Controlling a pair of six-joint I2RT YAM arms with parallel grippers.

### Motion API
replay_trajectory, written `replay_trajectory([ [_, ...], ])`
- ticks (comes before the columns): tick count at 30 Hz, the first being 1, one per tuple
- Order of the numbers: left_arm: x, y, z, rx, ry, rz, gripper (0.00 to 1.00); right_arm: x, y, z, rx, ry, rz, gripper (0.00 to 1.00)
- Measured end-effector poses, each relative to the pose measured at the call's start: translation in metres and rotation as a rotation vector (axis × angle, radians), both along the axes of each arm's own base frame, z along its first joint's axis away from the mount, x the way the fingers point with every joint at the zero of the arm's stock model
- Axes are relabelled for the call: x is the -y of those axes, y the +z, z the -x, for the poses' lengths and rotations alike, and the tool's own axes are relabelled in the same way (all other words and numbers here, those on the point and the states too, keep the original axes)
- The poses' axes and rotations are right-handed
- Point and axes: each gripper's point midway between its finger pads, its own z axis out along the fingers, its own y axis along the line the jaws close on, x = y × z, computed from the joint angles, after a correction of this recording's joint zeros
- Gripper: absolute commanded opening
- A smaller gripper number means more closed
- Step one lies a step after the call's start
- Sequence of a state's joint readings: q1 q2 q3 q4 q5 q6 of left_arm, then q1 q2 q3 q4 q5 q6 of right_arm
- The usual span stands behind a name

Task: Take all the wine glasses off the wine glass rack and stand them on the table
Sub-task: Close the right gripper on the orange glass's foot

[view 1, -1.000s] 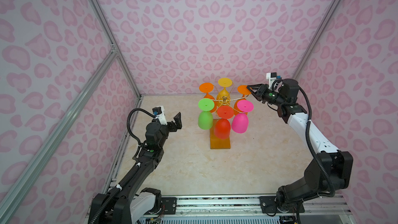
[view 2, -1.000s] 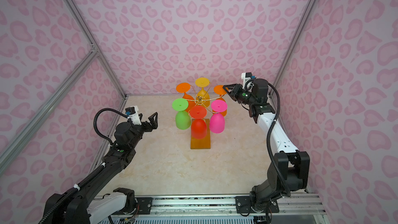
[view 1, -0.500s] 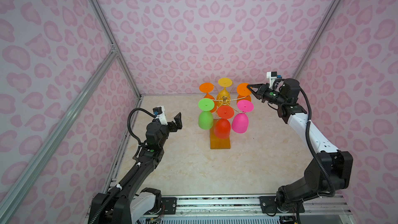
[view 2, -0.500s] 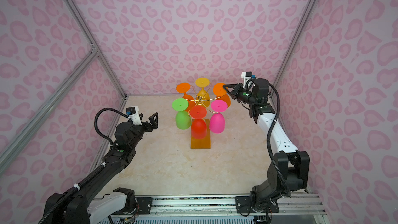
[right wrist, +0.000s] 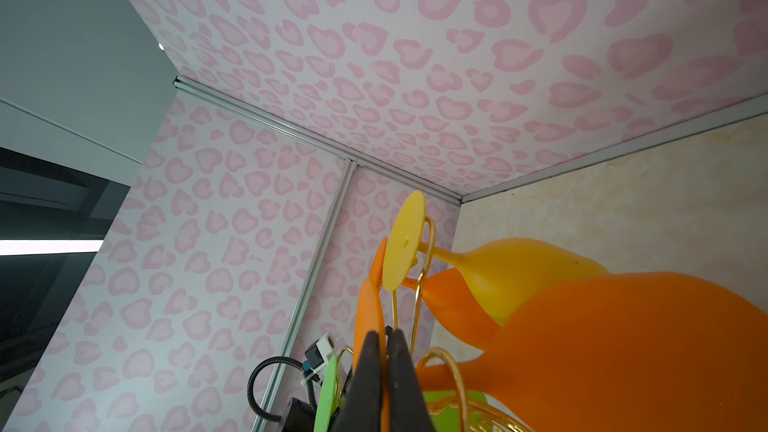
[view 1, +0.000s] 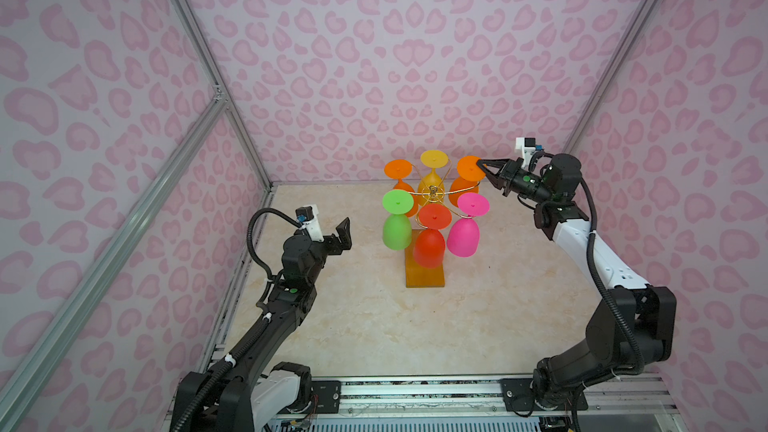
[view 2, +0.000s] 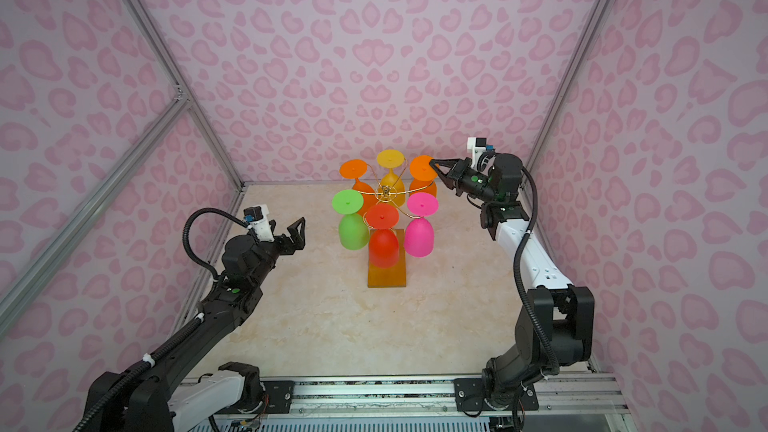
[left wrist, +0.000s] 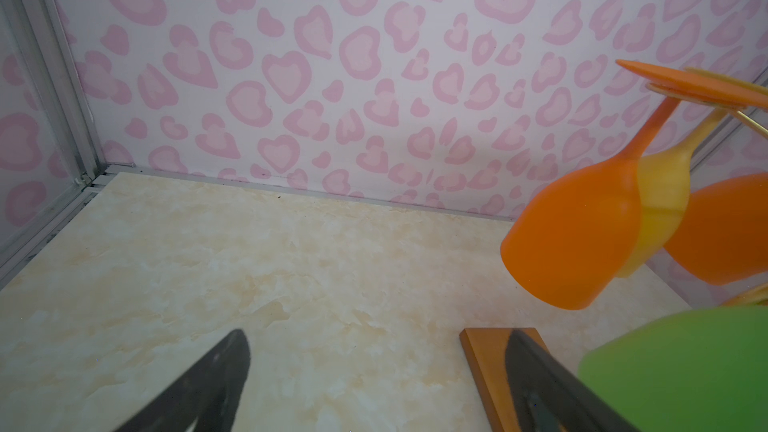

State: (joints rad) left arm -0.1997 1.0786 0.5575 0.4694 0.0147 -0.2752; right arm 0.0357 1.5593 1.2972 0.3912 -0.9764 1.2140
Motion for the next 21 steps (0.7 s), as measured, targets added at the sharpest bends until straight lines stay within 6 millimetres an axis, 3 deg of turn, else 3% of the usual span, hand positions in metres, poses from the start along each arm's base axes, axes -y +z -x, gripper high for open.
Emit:
replay_trajectory([
  [9, 0.0, -0.001, 0.0, -0.002, 0.005, -0.002, 0.97, 0.013, -0.005, 0.008, -0.012, -0.022, -0.007, 0.0],
  [21, 0.0, -0.003, -0.001, -0.013, 0.005, -0.004, 0.97, 0.012, 0.002, 0.027, 0.014, -0.019, 0.007, 0.0],
])
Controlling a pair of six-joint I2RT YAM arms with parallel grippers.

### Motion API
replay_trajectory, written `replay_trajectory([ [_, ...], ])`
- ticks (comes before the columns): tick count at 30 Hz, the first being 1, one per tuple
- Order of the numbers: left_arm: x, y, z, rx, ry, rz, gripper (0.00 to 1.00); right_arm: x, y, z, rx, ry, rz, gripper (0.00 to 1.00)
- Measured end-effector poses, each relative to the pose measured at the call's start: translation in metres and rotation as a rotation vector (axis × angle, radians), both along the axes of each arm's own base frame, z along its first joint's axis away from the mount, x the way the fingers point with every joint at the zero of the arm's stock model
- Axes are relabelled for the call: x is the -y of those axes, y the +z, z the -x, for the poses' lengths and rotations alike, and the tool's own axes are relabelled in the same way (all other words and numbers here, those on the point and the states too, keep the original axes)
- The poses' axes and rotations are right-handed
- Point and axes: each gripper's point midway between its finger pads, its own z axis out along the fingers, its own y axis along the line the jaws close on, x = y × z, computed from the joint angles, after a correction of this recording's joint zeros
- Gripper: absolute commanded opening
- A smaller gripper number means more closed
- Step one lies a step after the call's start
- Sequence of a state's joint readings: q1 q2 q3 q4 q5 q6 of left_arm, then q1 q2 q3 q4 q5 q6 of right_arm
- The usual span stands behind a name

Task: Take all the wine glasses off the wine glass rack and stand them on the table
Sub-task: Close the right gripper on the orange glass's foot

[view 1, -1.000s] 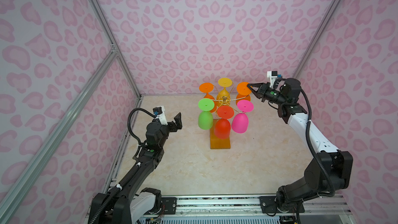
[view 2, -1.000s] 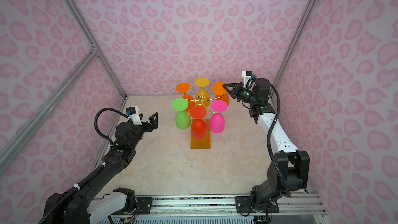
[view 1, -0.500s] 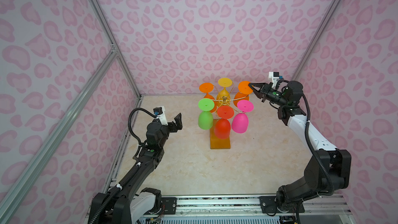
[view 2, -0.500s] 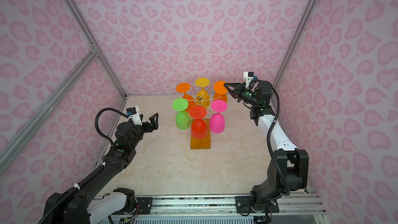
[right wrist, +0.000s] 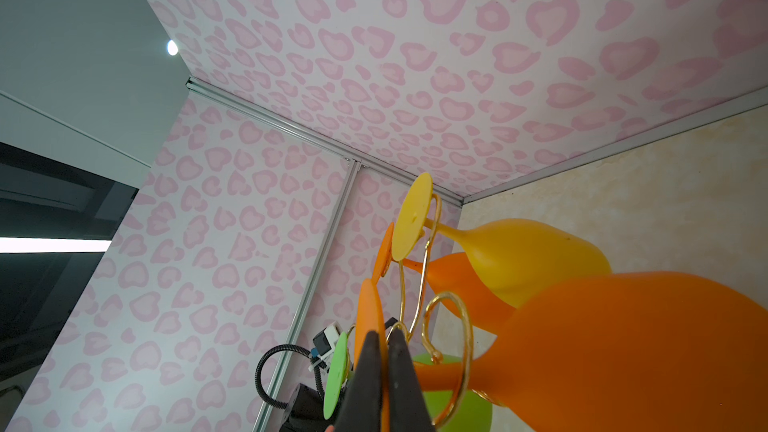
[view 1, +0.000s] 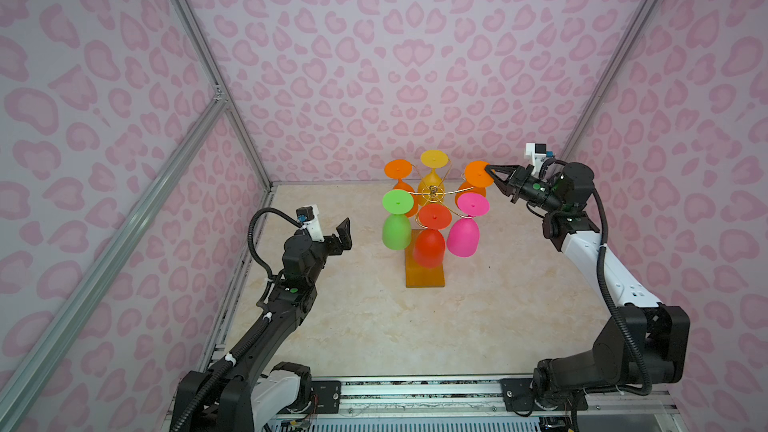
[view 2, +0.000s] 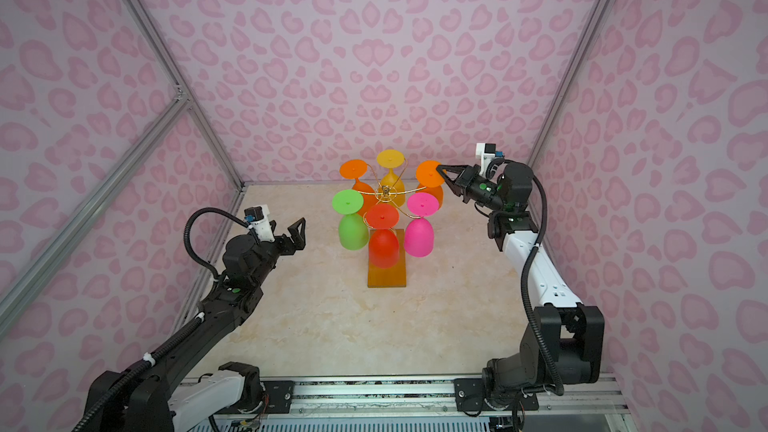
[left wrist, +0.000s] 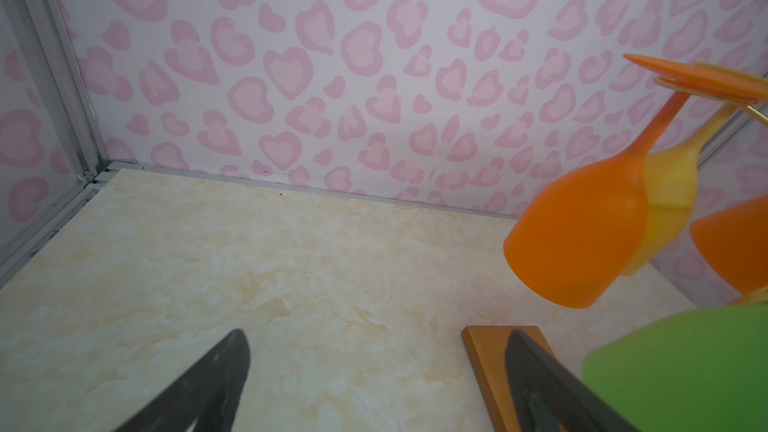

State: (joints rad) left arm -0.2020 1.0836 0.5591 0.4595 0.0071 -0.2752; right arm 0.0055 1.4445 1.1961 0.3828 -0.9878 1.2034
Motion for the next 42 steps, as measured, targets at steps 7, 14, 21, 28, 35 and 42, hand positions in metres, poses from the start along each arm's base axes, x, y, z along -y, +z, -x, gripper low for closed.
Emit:
replay_trajectory([
  [7, 0.001, 0.001, -0.001, -0.001, -0.002, 0.0, 0.97, -0.015, -0.001, 0.008, 0.002, 0.034, 0.031, 0.0],
  [14, 0.003, 0.0, -0.001, -0.002, -0.006, -0.001, 0.97, -0.029, -0.008, 0.004, -0.016, 0.064, 0.042, 0.0],
  [21, 0.003, 0.0, -0.001, -0.003, -0.006, -0.001, 0.97, -0.039, -0.003, -0.01, -0.007, 0.079, 0.042, 0.0],
  [28, 0.002, 0.0, -0.001, 0.0, -0.004, -0.009, 0.97, -0.042, -0.008, -0.028, -0.018, 0.079, 0.039, 0.0],
  [35, 0.002, 0.001, -0.001, 0.002, -0.002, -0.009, 0.97, -0.041, -0.006, -0.042, -0.026, 0.073, 0.017, 0.0],
  [42, 0.002, 0.001, -0.001, 0.002, -0.001, -0.009, 0.97, -0.031, 0.004, -0.051, -0.003, 0.048, 0.007, 0.0],
])
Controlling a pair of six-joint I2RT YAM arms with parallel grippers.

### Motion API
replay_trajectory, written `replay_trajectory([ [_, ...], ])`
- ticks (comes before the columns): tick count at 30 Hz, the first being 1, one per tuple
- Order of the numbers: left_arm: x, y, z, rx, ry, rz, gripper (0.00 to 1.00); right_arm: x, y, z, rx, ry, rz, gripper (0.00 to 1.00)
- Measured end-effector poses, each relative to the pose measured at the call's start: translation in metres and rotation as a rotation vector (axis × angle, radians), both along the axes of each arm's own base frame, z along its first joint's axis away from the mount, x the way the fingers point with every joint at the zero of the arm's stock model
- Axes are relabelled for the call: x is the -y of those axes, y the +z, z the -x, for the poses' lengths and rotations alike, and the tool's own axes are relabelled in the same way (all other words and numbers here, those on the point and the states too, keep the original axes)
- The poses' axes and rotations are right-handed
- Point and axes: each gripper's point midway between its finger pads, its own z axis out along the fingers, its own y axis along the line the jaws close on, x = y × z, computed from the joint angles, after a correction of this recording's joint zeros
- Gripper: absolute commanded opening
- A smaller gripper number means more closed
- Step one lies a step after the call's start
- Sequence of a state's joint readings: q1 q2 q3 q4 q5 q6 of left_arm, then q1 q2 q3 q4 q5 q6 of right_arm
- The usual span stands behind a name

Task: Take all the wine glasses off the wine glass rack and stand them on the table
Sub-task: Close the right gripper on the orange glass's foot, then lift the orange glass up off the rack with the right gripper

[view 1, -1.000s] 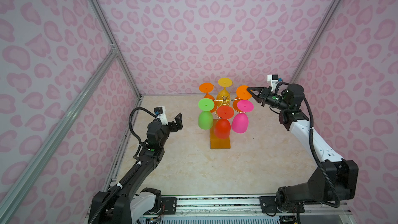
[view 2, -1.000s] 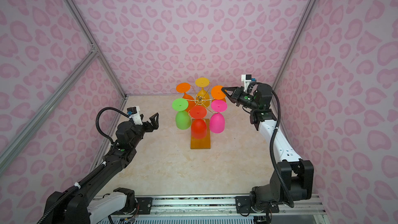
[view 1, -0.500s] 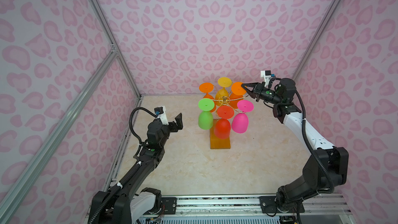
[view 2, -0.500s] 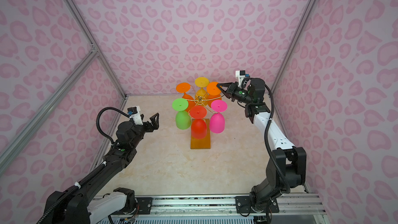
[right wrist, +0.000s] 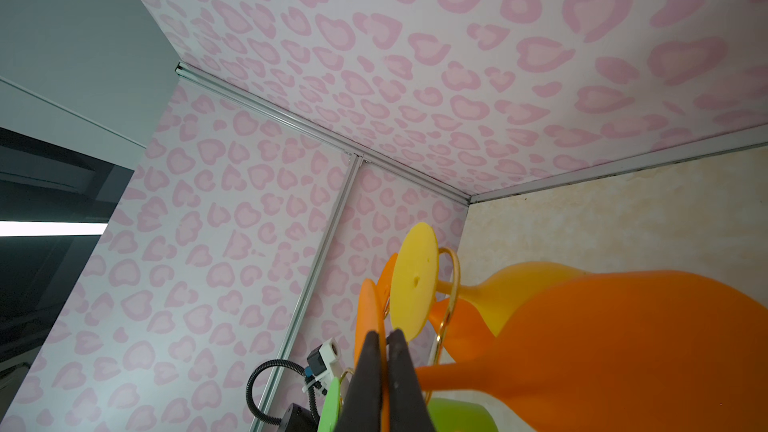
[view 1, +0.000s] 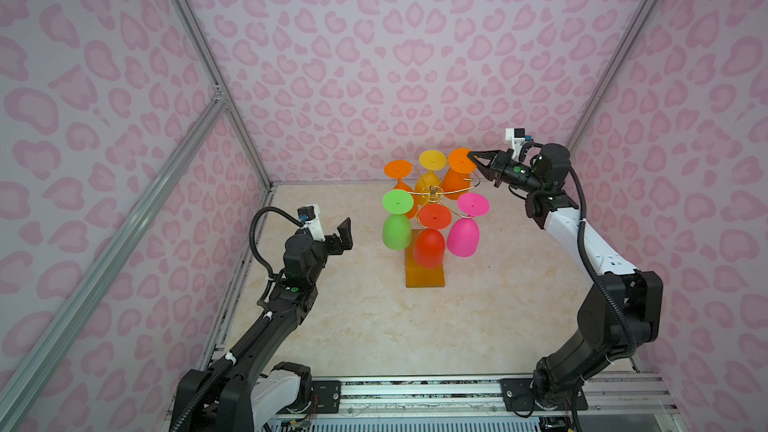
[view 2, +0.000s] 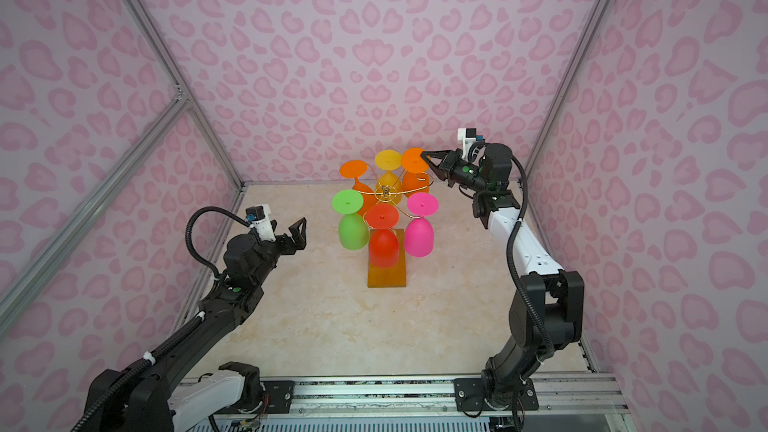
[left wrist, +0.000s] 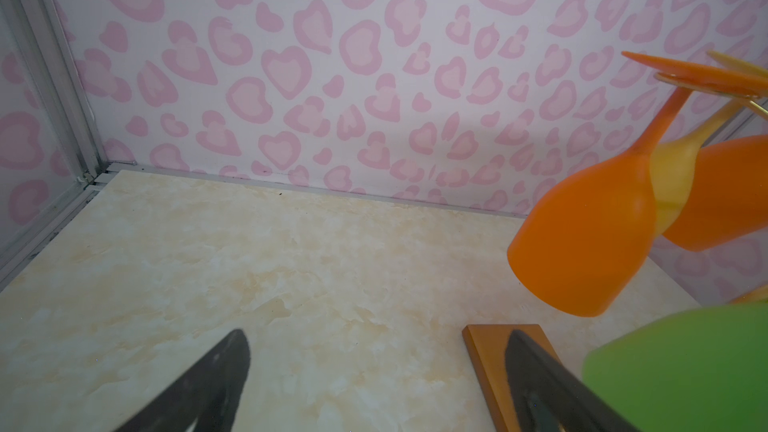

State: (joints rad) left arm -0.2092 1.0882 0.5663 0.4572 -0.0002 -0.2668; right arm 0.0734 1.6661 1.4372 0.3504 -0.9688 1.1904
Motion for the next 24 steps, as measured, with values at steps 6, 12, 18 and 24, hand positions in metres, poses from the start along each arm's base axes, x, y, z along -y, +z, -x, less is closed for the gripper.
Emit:
replay_trajectory([
  [6, 0.0, 0.0, 0.0, -0.001, 0.0, 0.0, 0.97, 0.017, -0.001, -0.006, -0.007, -0.034, -0.005, 0.0],
  [12, 0.0, -0.002, 0.0, -0.006, 0.0, -0.001, 0.97, 0.039, 0.004, -0.003, -0.003, -0.081, -0.014, 0.0],
  [18, 0.0, 0.004, 0.002, 0.004, 0.0, 0.003, 0.98, 0.066, 0.018, 0.015, 0.04, -0.144, -0.011, 0.0],
  [24, 0.001, 0.053, 0.011, 0.115, -0.019, 0.047, 0.99, 0.084, 0.049, 0.048, 0.134, -0.232, 0.048, 0.0],
])
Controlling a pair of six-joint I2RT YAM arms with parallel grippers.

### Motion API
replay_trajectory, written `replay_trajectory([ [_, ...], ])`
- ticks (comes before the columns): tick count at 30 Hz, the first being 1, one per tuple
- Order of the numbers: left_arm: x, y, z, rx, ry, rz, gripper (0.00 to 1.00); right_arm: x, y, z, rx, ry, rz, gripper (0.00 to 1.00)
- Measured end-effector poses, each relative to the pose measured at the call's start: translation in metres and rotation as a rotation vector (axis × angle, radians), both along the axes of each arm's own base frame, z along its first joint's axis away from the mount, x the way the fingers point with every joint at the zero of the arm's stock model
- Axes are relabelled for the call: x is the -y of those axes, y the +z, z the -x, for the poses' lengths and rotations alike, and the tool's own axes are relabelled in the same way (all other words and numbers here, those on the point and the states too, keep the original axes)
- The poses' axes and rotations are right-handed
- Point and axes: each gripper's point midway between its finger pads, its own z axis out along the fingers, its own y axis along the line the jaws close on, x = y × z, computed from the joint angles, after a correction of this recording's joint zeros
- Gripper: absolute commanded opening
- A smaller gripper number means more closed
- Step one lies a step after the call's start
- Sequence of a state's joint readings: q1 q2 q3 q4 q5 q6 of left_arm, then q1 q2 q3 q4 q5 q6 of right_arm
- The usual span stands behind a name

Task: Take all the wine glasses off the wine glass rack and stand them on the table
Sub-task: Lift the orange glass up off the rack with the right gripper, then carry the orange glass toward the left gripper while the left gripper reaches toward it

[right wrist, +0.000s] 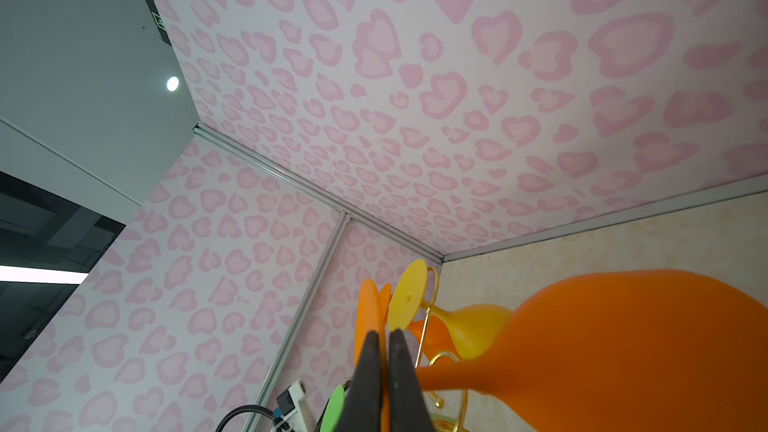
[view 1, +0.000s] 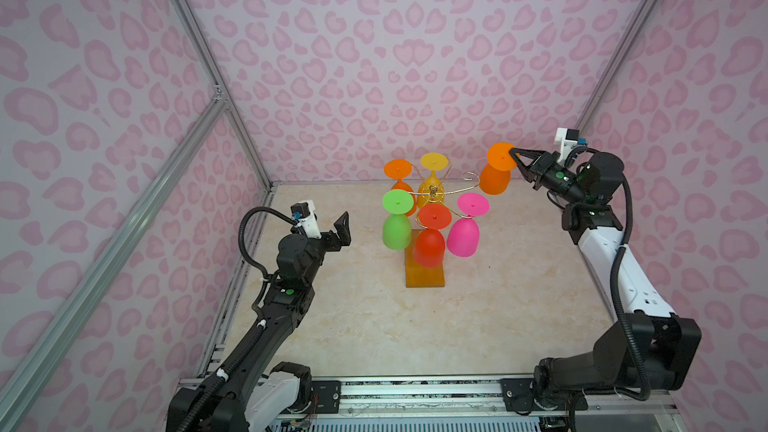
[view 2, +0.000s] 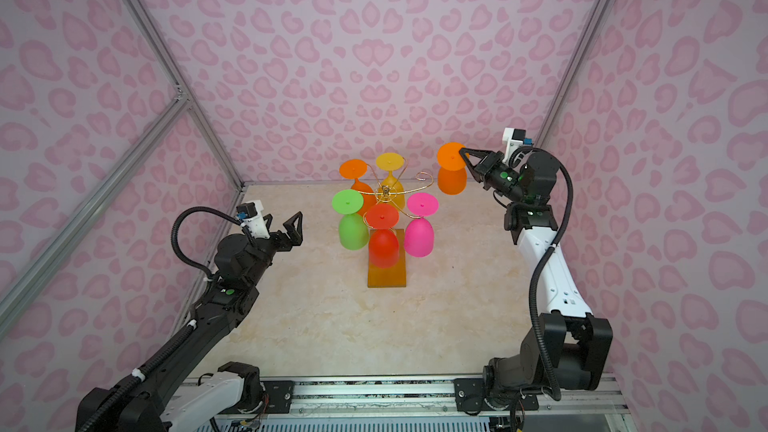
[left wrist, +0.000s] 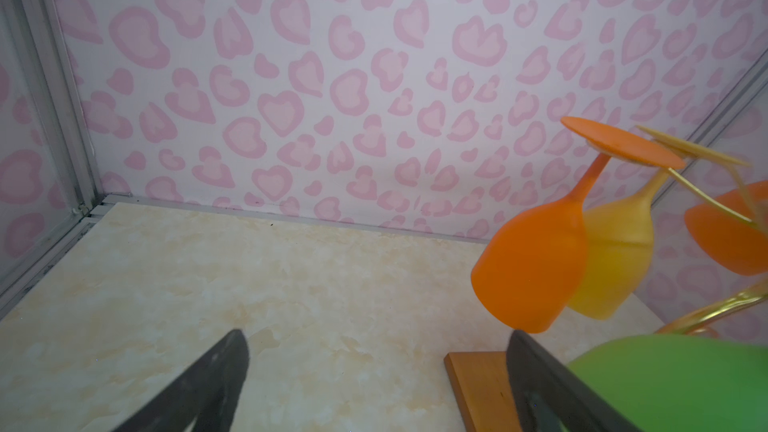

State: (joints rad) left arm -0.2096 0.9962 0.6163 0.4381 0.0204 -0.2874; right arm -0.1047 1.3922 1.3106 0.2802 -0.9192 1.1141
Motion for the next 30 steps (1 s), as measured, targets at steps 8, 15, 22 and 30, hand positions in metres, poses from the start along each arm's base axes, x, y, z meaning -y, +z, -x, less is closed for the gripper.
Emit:
replay_trajectory([
  [8, 0.023, 0.077, 0.017, 0.14, -0.159, 0.106, 0.99, 0.004, 0.049, 0.058, 0.156, -0.09, 0.086, 0.0],
  [15, 0.066, 0.125, 0.026, 0.179, -0.434, 0.186, 0.99, -0.014, 0.082, 0.1, 0.288, -0.078, 0.086, 0.0],
  [22, 0.097, 0.15, 0.032, 0.195, -0.667, 0.233, 0.98, -0.046, 0.108, 0.125, 0.405, 0.014, 0.029, 0.0],
  [30, 0.119, 0.159, 0.035, 0.222, -0.846, 0.251, 0.98, -0.096, 0.119, 0.14, 0.466, 0.199, -0.117, 0.0],
])
